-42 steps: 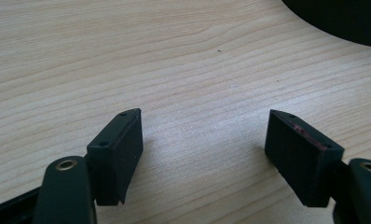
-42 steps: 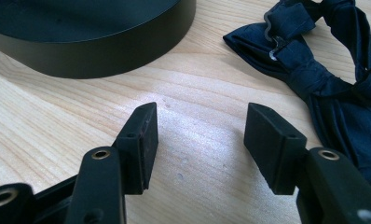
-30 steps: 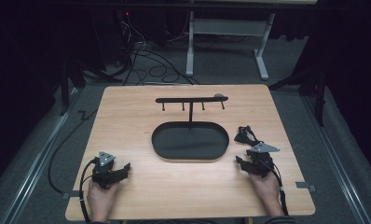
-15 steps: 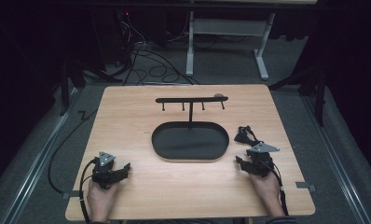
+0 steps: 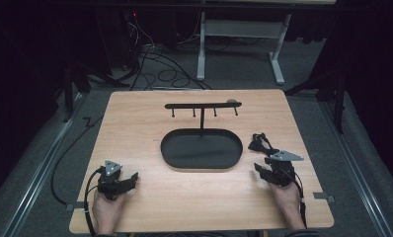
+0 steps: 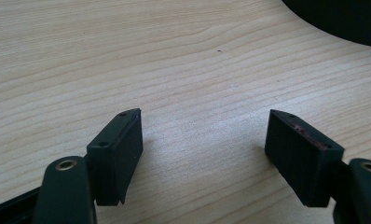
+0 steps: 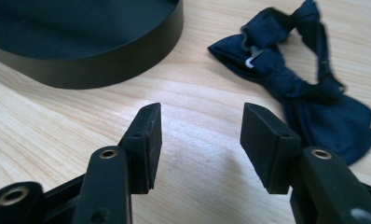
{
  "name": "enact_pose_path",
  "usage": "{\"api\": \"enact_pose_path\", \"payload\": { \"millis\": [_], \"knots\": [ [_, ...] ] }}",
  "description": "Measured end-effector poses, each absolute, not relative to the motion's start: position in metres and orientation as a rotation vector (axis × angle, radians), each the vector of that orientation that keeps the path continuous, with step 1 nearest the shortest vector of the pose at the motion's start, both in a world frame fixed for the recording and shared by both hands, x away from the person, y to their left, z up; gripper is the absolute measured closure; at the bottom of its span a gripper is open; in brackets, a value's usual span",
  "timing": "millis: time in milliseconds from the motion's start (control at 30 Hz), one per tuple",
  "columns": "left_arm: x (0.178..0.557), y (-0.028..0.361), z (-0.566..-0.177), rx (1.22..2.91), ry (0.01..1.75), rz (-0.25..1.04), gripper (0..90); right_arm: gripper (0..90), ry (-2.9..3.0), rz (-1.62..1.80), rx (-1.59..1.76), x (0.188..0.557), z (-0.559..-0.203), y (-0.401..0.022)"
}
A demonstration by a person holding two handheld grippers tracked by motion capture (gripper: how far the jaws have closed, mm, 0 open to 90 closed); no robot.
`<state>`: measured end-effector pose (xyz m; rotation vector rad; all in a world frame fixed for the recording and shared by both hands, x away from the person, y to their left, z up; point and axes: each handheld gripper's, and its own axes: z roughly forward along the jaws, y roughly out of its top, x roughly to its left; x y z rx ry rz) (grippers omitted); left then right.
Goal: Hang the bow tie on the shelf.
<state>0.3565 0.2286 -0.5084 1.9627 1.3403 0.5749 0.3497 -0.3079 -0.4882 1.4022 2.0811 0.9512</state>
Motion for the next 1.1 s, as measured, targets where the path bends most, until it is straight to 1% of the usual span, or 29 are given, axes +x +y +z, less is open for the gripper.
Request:
{"api": "enact_pose_path", "payload": {
  "millis": [233, 567, 867, 1100],
  "knots": [
    [0.357, 0.229, -0.508, 1.964, 1.339, 0.576, 28.1, 53.8, 2.019, 0.985, 1.433, 0.347, -0.477, -0.321],
    [0.357, 0.229, -0.508, 1.963, 1.34, 0.575, 28.1, 54.4, 1.972, 1.004, 1.463, 0.351, -0.463, -0.334],
    [0.357, 0.229, -0.508, 1.962, 1.34, 0.575, 28.1, 55.1, 1.926, 1.033, 1.473, 0.365, -0.446, -0.345],
    [0.357, 0.228, -0.509, 1.96, 1.341, 0.576, 28.1, 56.6, 1.912, 1.025, 1.481, 0.375, -0.444, -0.346]
  ]
}}
